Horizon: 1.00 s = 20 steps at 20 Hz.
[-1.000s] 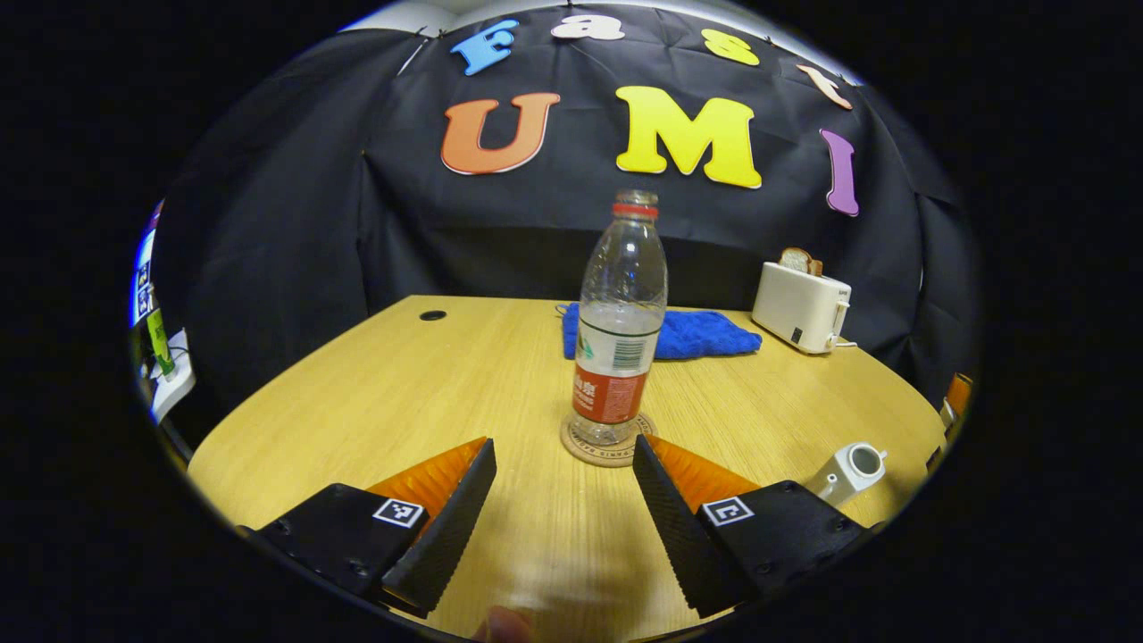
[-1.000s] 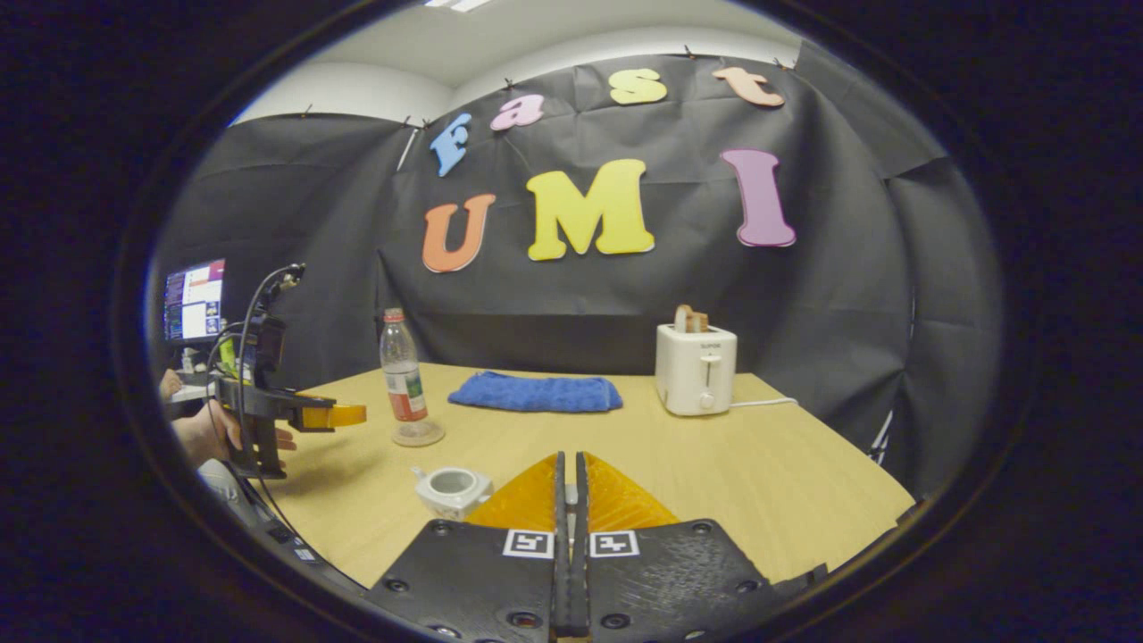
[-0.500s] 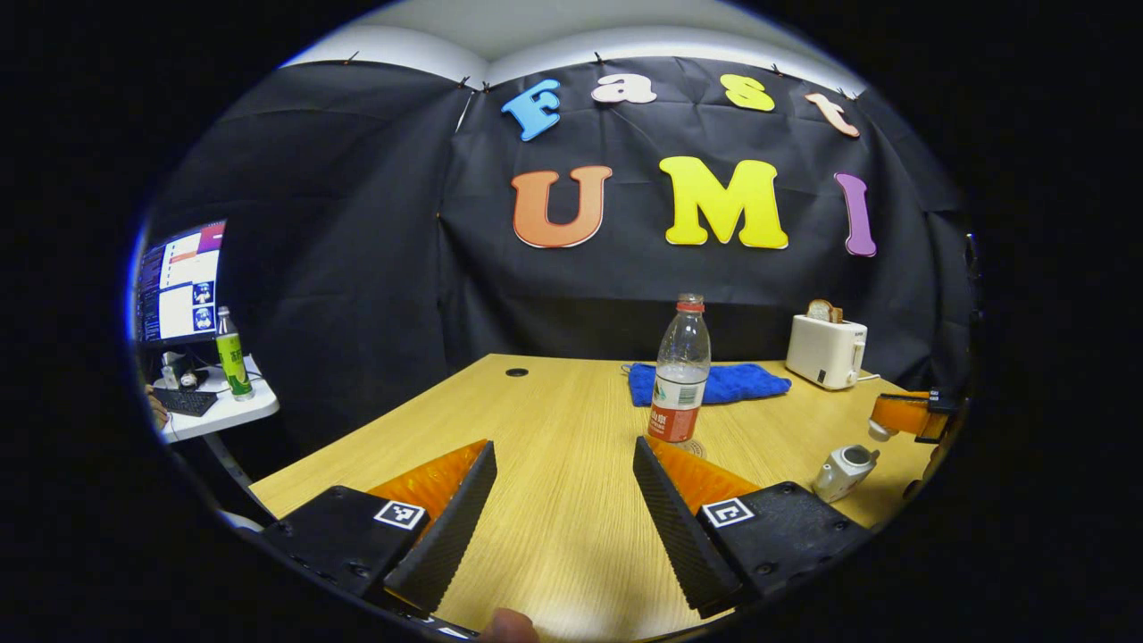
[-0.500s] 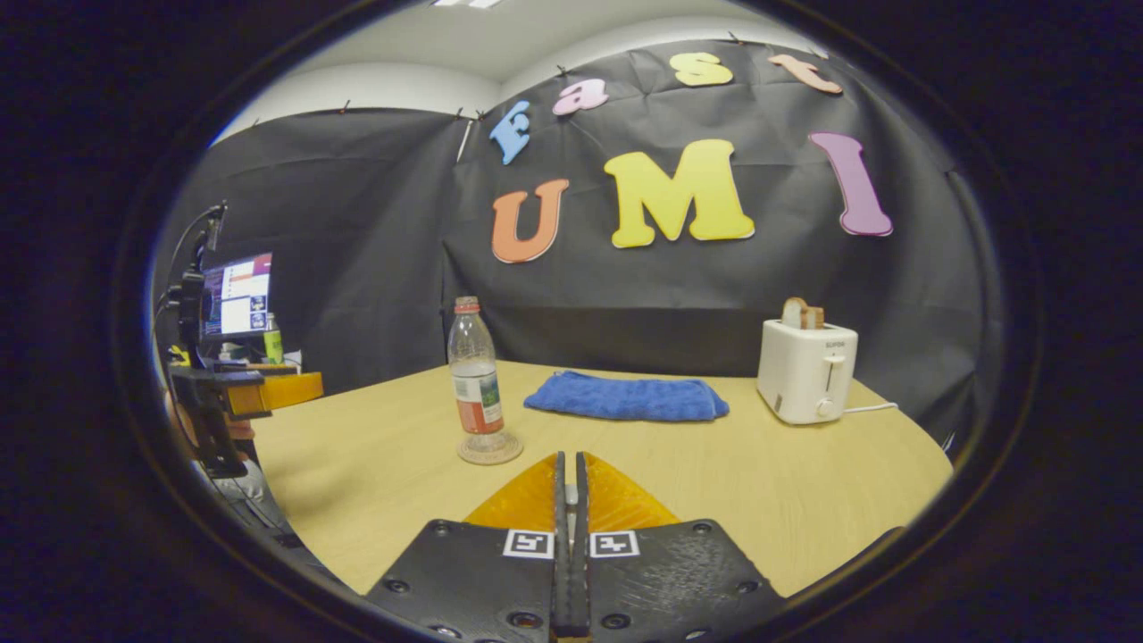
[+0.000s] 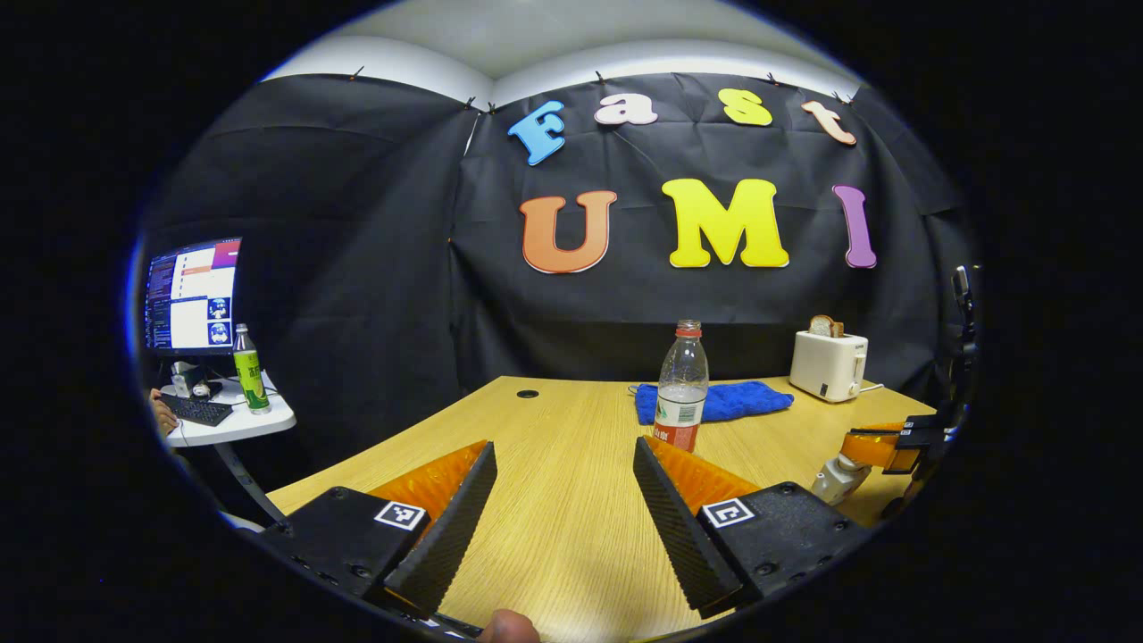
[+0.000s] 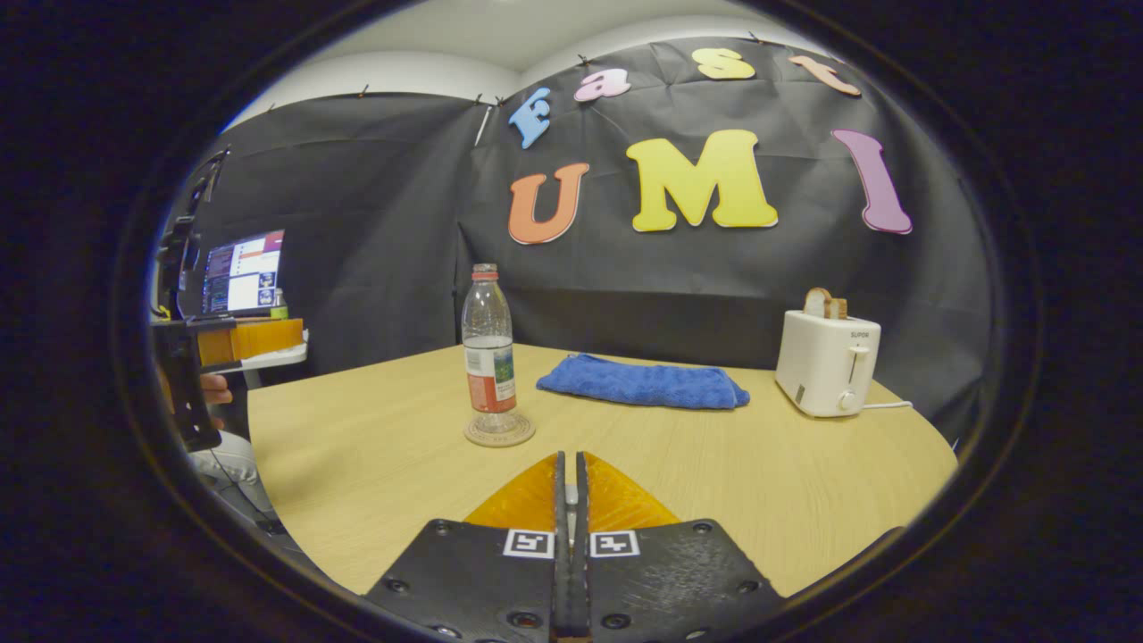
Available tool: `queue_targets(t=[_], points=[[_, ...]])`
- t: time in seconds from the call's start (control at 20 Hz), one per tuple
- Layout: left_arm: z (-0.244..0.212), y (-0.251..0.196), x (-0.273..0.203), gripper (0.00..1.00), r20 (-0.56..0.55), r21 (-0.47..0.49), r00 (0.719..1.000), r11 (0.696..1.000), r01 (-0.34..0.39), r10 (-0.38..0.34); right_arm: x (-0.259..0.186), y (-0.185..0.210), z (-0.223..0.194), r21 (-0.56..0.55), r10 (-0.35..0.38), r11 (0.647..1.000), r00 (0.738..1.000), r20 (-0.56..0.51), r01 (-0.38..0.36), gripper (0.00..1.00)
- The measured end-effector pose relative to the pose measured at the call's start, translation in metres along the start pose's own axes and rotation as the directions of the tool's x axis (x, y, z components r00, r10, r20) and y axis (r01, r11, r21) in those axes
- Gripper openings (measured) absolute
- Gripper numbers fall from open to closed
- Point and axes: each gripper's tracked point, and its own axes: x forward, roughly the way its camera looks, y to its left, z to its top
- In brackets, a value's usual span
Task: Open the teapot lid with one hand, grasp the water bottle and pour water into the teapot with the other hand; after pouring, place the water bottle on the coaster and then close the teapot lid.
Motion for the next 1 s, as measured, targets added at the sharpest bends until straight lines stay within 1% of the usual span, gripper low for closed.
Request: queue_targets(t=[0.2, 0.25, 0.3, 0.4, 0.45, 0.5, 0.6, 0.65, 0.7, 0.75, 0.85, 0.95, 1.0], points=[[0.005, -0.005, 0.000, 0.96, 0.009, 0.006, 1.000, 1.000, -0.004, 0.004, -0.001, -0.001, -0.005, 0.018, -0.004, 1.000, 1.000, 0.004, 0.004, 0.00], [0.005, -0.008, -0.002, 0.96, 0.011, 0.009, 1.000, 1.000, -0.002, 0.002, -0.002, -0.001, -0.005, 0.015, -0.003, 1.000, 1.000, 0.006, 0.003, 0.05], [0.007, -0.012, -0.003, 0.96, 0.015, 0.010, 1.000, 1.000, -0.002, 0.001, -0.001, -0.002, -0.006, 0.010, -0.010, 1.000, 1.000, 0.003, 0.010, 0.06], [0.009, -0.019, -0.005, 0.96, 0.014, 0.018, 1.000, 1.000, -0.009, 0.009, -0.007, -0.001, -0.003, 0.022, -0.005, 1.000, 1.000, 0.006, 0.005, 0.14], [0.011, -0.024, -0.006, 0.96, 0.017, 0.016, 1.000, 1.000, -0.011, 0.010, -0.012, 0.000, 0.001, 0.028, -0.004, 1.000, 1.000, 0.011, 0.004, 0.33], [0.016, -0.032, -0.008, 0.96, 0.026, 0.007, 1.000, 1.000, -0.005, 0.005, -0.020, -0.004, 0.008, 0.034, -0.019, 0.999, 0.999, 0.030, 0.018, 0.52], [0.024, -0.051, -0.012, 0.96, 0.050, -0.008, 0.999, 1.000, 0.016, -0.016, -0.035, -0.016, 0.026, 0.048, -0.069, 0.997, 0.994, 0.085, 0.065, 0.89], [0.029, -0.058, -0.014, 0.96, 0.064, -0.007, 0.998, 1.000, 0.015, -0.015, -0.047, -0.025, 0.038, 0.059, -0.100, 0.994, 0.989, 0.112, 0.094, 0.96], [0.035, -0.066, -0.016, 0.96, 0.079, -0.007, 0.997, 1.000, 0.014, -0.013, -0.059, -0.034, 0.048, 0.074, -0.138, 0.989, 0.980, 0.140, 0.129, 0.96], [0.041, -0.076, -0.019, 0.96, 0.096, -0.013, 0.995, 1.000, 0.020, -0.019, -0.074, -0.048, 0.060, 0.086, -0.194, 0.980, 0.968, 0.163, 0.182, 0.96], [0.054, -0.102, -0.024, 0.96, 0.130, -0.034, 0.990, 0.998, 0.052, -0.047, -0.106, -0.075, 0.082, 0.098, -0.303, 0.952, 0.931, 0.201, 0.289, 0.96], [0.063, -0.128, -0.030, 0.96, 0.154, -0.039, 0.983, 0.994, 0.106, -0.099, -0.138, -0.094, 0.099, 0.106, -0.392, 0.920, 0.892, 0.225, 0.378, 0.96], [0.064, -0.142, -0.033, 0.96, 0.155, -0.030, 0.979, 0.990, 0.136, -0.130, -0.151, -0.100, 0.103, 0.109, -0.421, 0.907, 0.876, 0.234, 0.407, 0.96]])
